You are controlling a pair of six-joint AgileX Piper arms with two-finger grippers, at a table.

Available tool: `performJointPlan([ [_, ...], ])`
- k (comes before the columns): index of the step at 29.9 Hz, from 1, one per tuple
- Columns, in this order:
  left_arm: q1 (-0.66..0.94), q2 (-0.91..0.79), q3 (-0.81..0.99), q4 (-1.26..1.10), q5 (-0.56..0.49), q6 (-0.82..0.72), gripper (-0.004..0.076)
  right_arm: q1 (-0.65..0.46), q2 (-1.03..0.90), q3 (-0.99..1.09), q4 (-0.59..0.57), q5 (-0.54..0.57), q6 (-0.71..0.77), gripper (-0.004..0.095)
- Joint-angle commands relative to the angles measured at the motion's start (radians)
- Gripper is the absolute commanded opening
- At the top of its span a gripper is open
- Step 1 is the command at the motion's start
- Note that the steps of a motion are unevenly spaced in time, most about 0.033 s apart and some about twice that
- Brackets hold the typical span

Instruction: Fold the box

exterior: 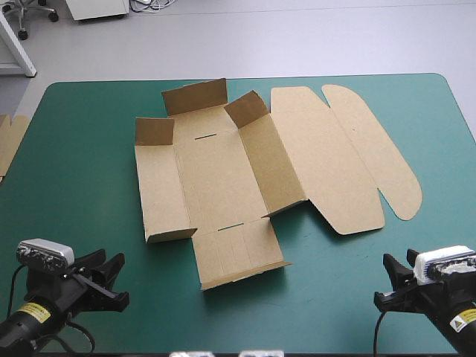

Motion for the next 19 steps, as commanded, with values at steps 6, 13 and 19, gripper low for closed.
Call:
performJointPlan([
  [6, 0.002, 0.181, -0.100, -0.164, -0.125, 0.098, 0.0275, -0.009, 0.198, -0.152, 0.008, -0.093, -0.004, 0.0414],
  [13, 0.002, 0.379, -0.231, -0.272, -0.101, 0.134, 0.0275, -0.009, 0.344, -0.282, 0.041, -0.093, -0.004, 0.0414],
  [19, 0.002, 0.562, -0.351, -0.419, -0.089, 0.201, 0.0293, -0.009, 0.437, -0.385, 0.036, -0.082, -0.012, 0.0414],
])
